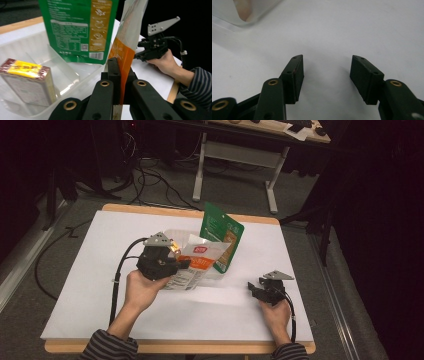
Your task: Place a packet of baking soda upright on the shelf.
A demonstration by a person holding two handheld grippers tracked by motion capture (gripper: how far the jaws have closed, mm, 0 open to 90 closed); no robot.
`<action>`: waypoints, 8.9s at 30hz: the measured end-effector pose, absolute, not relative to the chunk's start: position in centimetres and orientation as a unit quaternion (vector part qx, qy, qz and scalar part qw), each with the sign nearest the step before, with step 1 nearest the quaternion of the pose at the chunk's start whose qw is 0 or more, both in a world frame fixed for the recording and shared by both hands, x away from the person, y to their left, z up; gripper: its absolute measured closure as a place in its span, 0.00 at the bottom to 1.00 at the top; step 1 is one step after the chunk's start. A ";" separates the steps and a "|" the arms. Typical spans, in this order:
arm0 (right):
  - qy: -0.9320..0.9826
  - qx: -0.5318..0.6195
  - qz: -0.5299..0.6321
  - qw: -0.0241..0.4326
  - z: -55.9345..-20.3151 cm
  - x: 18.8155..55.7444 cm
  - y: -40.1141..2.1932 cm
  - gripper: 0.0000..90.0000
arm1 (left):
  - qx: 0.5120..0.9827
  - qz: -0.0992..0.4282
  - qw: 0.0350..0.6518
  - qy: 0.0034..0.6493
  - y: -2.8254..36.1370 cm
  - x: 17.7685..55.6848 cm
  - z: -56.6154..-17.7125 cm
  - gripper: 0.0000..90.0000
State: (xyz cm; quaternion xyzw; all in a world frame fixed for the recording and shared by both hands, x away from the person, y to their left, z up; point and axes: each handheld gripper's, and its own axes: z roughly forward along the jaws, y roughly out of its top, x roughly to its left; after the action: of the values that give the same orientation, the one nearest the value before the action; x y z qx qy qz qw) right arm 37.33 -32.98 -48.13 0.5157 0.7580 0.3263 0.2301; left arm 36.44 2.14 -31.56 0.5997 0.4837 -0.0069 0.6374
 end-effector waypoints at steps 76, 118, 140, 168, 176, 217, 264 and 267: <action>0.758 0.516 0.326 0.231 -48.1 37.3 -33.0 0.50 | 0.608 0.100 0.564 0.550 -2.1 44.6 -32.8 0.87; 0.759 0.511 0.321 0.244 -48.2 37.2 -32.7 0.49 | 0.547 0.107 0.599 0.574 -2.8 47.7 -32.0 1.00; 0.759 0.513 0.321 0.241 -48.1 37.2 -32.7 0.49 | 0.542 0.116 0.607 0.570 -2.4 46.5 -35.2 0.69; 0.759 0.513 0.321 0.240 -48.2 37.2 -32.8 0.49 | 0.585 0.131 0.603 0.526 0.3 40.8 -34.8 0.64; 0.759 0.513 0.321 0.239 -48.2 37.2 -32.8 0.49 | 0.592 0.122 0.599 0.526 0.9 39.4 -36.0 0.67; 0.760 0.513 0.320 0.240 -48.2 37.2 -32.8 0.49 | 0.589 0.109 0.566 0.567 -0.4 41.3 -42.4 0.99; 0.759 0.513 0.320 0.241 -48.1 37.2 -32.8 0.49 | 0.584 0.100 0.543 0.595 -1.5 43.5 -43.1 0.90; 0.759 0.513 0.320 0.241 -48.2 37.2 -32.8 0.49 | 0.583 0.100 0.544 0.595 -1.5 43.6 -43.1 0.90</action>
State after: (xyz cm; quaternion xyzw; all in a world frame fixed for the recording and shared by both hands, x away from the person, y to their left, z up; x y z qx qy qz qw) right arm 37.23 -32.75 -48.15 0.5129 0.7593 0.3202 0.2408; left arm 43.57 -1.52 -43.15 0.5827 0.5951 0.1001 0.5443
